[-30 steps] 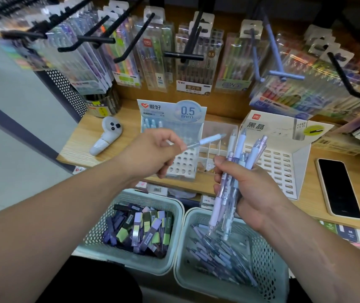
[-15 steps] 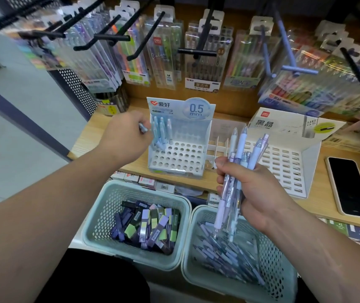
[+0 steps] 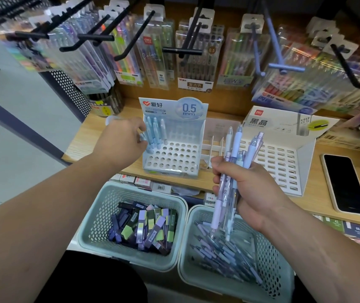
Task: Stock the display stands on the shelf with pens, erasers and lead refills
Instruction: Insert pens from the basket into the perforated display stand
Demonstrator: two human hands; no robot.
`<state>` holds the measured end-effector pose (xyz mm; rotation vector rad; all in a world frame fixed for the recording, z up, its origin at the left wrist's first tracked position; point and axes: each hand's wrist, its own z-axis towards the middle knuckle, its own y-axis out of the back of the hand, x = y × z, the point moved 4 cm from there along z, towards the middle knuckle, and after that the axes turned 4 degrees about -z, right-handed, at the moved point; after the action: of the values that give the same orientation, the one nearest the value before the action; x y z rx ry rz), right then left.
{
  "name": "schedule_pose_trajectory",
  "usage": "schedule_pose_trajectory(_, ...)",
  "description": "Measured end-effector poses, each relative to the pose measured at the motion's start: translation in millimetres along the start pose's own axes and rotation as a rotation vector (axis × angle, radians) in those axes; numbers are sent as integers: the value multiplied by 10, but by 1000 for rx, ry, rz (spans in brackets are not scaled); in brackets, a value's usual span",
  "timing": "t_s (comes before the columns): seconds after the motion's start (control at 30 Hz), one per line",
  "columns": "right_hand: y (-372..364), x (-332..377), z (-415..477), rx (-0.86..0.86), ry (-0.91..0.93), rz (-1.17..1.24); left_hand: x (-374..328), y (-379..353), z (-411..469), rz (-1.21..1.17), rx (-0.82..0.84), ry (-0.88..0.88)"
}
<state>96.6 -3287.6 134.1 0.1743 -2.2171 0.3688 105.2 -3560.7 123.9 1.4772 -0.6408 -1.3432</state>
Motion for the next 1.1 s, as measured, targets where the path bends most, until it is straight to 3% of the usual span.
schedule_pose_trajectory(0.23,11,33,-4,15,-14,47,-52,53,13,-101,-147,-1)
schedule_pose_trajectory(0.53,11,37,-10,6,-29,76,-188,32,-44,-46,-164,-29)
schedule_pose_trajectory(0.6,5,48,-23,40,-38,62,-427,41,-121,-198,-81,-28)
schedule_pose_trajectory(0.73,-87,31,-81,169,-68,-66,-1023,-89,-392,-915,341,210)
schedule_pose_trajectory(0.8,-129,11,-99,197,-69,-69,-1189,-170,-494,-1058,464,235)
schedule_pose_trajectory(0.9,-132,7,-96,198,-67,-58,-1222,-238,-535,-1097,508,292)
schedule_pose_trajectory(1.1,-101,55,-65,130,-52,14,-1093,-241,-465,-1240,442,478)
